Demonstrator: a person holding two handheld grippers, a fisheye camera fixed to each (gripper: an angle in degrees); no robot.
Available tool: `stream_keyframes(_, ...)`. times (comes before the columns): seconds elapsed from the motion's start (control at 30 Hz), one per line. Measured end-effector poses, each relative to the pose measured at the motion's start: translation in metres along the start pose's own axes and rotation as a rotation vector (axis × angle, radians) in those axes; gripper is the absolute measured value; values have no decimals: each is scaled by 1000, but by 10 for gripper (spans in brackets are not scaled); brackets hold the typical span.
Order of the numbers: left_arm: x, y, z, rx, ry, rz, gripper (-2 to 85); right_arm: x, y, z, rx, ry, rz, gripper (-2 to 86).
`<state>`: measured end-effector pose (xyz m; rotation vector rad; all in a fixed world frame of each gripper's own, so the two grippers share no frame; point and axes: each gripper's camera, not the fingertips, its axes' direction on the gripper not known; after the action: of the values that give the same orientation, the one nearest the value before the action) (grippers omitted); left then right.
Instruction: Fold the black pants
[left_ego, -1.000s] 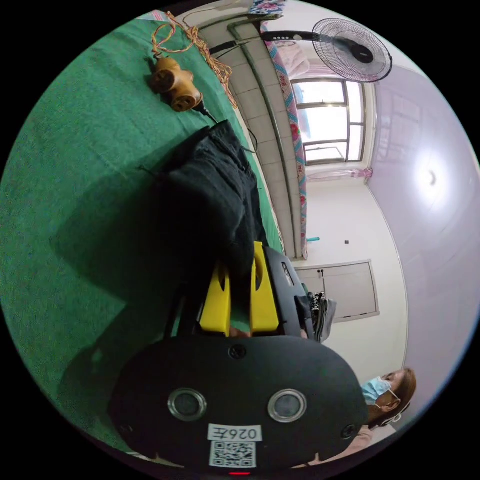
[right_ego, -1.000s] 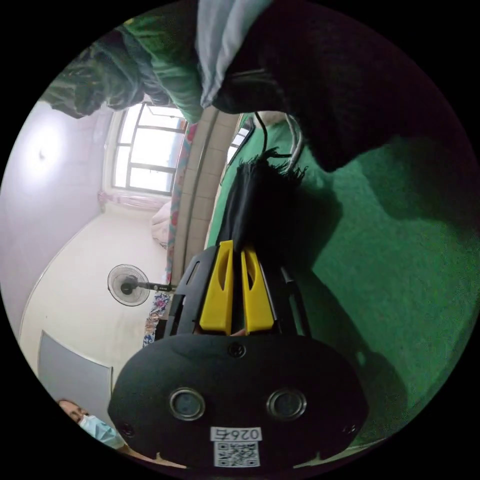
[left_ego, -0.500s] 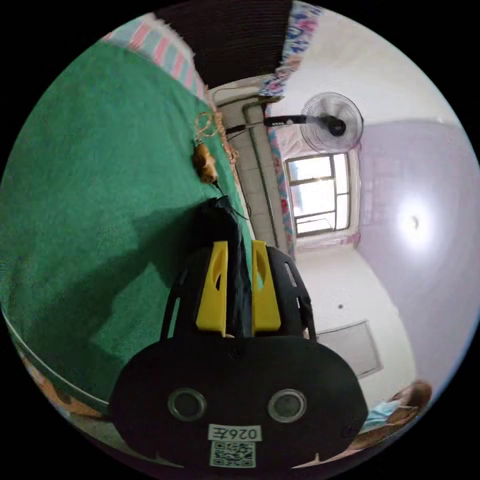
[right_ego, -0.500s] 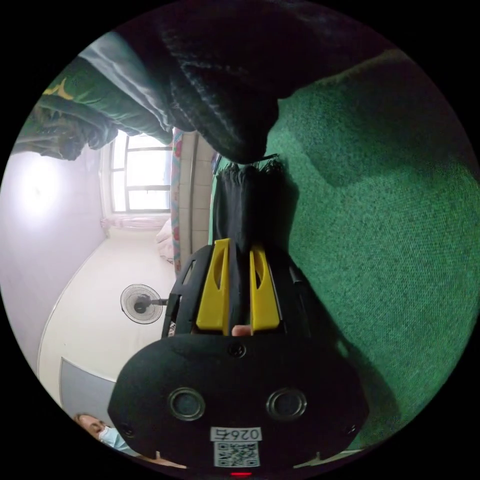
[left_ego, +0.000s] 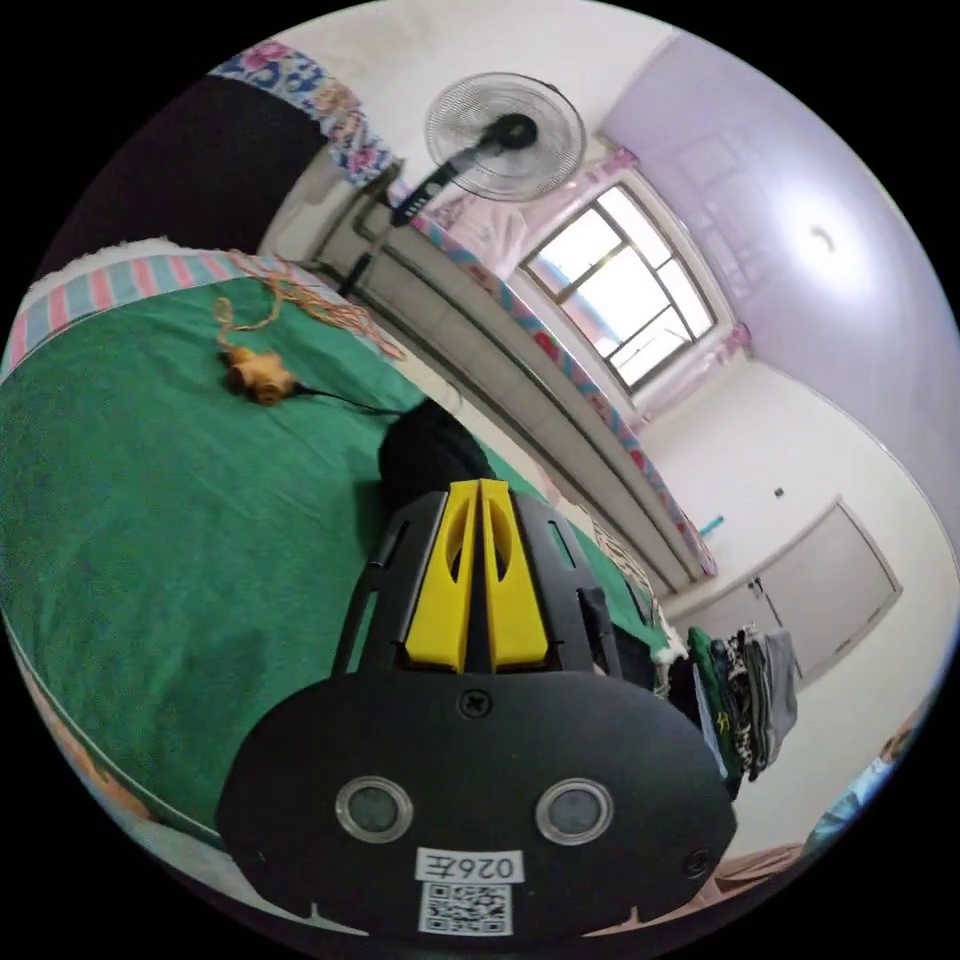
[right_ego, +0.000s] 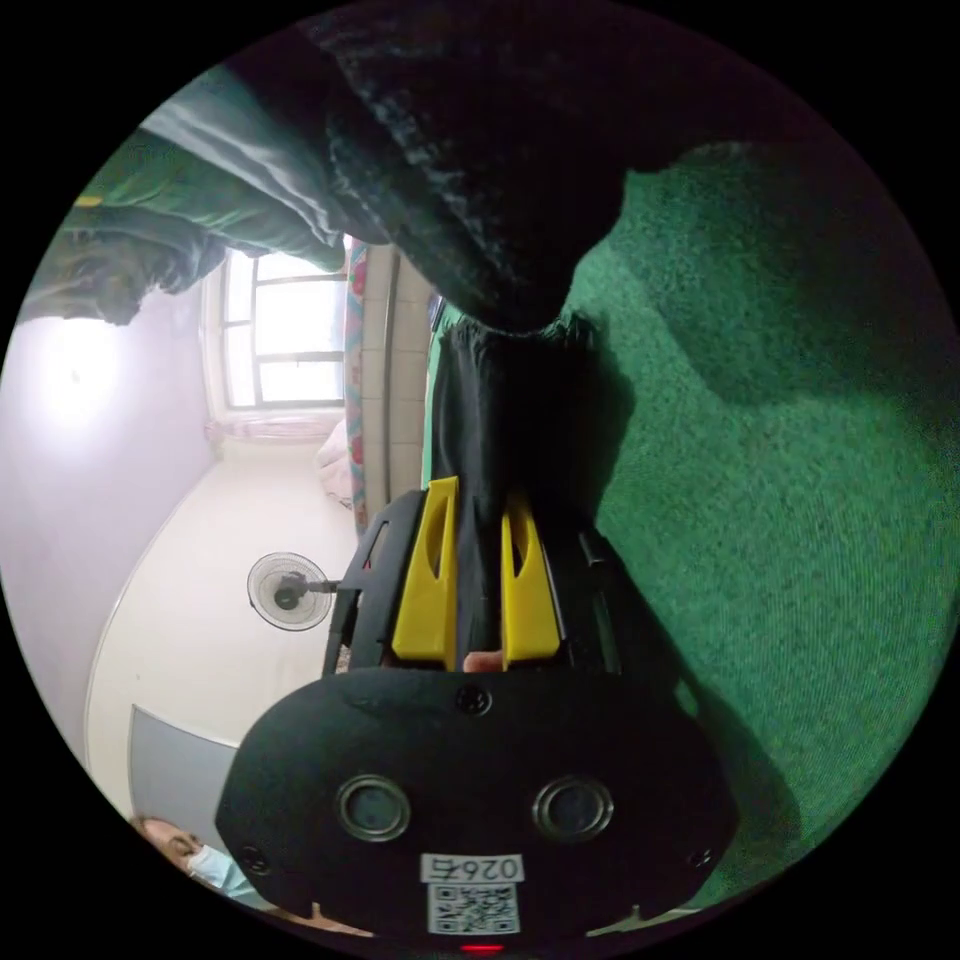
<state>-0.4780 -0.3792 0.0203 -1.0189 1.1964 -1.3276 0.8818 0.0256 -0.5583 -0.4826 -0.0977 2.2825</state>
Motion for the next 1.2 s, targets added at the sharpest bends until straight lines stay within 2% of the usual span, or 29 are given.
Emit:
stream_keyframes(0.07,-7,10,-23,98,28,-23,-9,2,-1,-1,-8,-14,2,41)
stream_keyframes(0.13,10,24,-31,140,120,63,-8,6,0,-2,-10,-43,15,40)
stream_keyframes(0.23,75,49,10,-60,187,336,-1,13,5,-1,-5,-73,38,39)
stream_keyframes(0.27,106,63,40,-196,164,497,9,15,7,-1,0,-79,42,37)
stream_keyframes(0.3,132,82,71,-297,85,646,25,19,10,-1,8,-89,50,35)
stream_keyframes(0.33,142,92,86,-329,30,710,58,22,14,-1,17,-99,57,33)
stream_keyframes(0.37,156,110,117,-370,-113,809,125,23,15,-1,21,-102,60,33)
stream_keyframes(0.4,164,126,149,-391,-292,892,149,25,18,-1,26,-102,60,31)
stream_keyframes(0.43,164,132,164,-397,-384,910,161,26,20,1,26,-95,55,30)
stream_keyframes(0.47,160,142,195,-450,-531,947,154,27,21,1,26,-90,53,29)
stream_keyframes(0.5,149,151,226,-577,-671,978,131,28,23,3,25,-82,49,27)
stream_keyframes(0.57,134,159,237,-605,-776,1036,85,31,25,6,21,-73,47,24)
stream_keyframes(0.63,124,150,211,-528,-699,964,64,35,30,11,14,-71,47,21)
stream_keyframes(0.73,73,118,143,-371,-545,658,54,40,37,19,9,-60,43,21)
stream_keyframes(0.8,-4,94,79,-265,-377,255,55,44,44,23,9,-65,45,21)
stream_keyframes(0.83,-27,92,64,-241,-311,148,56,47,48,26,11,-72,50,22)
stream_keyframes(0.9,-110,103,15,-109,-25,-211,51,53,56,32,16,-82,56,24)
stream_keyframes(0.93,-126,109,7,-87,3,-282,36,56,62,35,21,-90,59,27)
stream_keyframes(1.0,-159,136,-31,152,103,-352,0,62,71,42,26,-104,61,32)
stream_keyframes(1.07,-171,145,-48,236,91,-359,-6,67,80,49,26,-109,57,34)
stream_keyframes(1.13,-175,144,-52,266,124,-330,-8,74,93,59,23,-105,50,33)
stream_keyframes(1.2,-158,125,-28,152,241,-189,-9,78,103,69,15,-97,41,33)
